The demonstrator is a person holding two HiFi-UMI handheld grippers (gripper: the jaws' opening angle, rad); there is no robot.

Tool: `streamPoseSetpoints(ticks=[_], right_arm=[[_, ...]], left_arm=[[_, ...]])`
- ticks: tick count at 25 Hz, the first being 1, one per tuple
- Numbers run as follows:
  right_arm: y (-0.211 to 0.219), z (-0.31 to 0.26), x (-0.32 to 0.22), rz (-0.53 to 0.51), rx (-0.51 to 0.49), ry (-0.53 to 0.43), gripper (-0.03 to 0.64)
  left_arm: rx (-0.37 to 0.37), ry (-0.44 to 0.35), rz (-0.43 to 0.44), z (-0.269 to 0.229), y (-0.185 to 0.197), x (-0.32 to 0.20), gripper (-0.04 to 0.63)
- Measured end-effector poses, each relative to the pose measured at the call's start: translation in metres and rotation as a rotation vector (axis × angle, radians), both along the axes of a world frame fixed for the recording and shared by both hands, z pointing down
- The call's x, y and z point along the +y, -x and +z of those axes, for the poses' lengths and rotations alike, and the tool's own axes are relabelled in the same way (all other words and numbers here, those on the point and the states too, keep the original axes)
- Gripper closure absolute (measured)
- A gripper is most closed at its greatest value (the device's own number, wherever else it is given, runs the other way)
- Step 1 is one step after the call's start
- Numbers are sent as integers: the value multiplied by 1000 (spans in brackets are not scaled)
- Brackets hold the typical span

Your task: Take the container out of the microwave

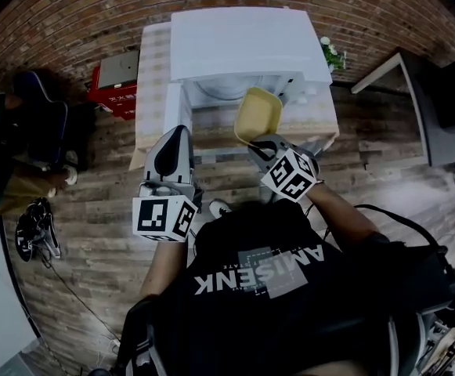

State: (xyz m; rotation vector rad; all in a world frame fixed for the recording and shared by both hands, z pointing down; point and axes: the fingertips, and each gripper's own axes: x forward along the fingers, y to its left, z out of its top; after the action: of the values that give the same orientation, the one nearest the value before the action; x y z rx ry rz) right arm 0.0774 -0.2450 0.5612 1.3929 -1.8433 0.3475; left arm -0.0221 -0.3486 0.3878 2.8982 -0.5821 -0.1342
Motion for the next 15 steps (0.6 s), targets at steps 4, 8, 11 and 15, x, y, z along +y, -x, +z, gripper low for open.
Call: streamPoseSetpoints(ticks=[4,8,11,15], right_arm=[[-13,-23,18,19,1,-29,566],[-32,-52,31,29,25,-84,565],[-47,-69,43,37,34,-114,566],[-73,-88,58,53,52,-147,566]], left_arm=[[0,12,11,-3,-15,10,583],[-8,5,25,-7,-38,20,583],[-16,20,13,-7,-52,28,583],[-15,6,29,-13,-70,45,583]])
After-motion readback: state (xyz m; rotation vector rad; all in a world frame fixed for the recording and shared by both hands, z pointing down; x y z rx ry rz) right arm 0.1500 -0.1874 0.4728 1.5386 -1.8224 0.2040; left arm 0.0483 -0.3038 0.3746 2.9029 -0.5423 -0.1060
